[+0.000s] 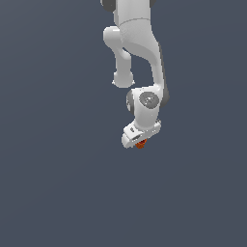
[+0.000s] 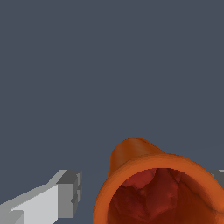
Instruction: Pick up the object and move it to a goal position.
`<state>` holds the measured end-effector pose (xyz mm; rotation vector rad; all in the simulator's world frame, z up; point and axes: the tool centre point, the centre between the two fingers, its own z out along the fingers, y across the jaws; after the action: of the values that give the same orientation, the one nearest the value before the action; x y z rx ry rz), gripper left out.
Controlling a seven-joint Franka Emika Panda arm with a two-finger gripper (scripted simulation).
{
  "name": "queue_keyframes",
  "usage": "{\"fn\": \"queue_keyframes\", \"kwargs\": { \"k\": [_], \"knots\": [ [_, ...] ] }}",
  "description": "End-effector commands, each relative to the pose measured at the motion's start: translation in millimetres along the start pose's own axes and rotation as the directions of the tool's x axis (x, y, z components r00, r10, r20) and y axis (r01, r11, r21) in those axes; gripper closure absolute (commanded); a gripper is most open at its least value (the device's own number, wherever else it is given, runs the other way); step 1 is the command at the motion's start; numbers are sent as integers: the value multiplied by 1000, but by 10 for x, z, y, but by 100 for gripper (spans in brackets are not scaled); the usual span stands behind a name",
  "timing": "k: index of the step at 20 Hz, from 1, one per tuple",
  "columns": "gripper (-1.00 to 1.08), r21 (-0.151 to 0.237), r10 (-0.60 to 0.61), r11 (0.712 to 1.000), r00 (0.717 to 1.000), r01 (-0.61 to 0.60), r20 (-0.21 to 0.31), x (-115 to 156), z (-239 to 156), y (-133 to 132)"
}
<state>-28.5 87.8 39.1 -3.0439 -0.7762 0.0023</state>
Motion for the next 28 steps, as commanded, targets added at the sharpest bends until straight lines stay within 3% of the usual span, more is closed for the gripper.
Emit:
{"fn": "queue_keyframes", "kwargs": {
  "k": [1,17,28],
  "knots": [
    [108,-1,0,1000,1000,0,-1,6,11,3],
    [108,-1,0,1000,1000,0,-2,2,-97,17],
    [108,-1,-1,1000,1000,1,-2,-32,-840,93]
  ]
}}
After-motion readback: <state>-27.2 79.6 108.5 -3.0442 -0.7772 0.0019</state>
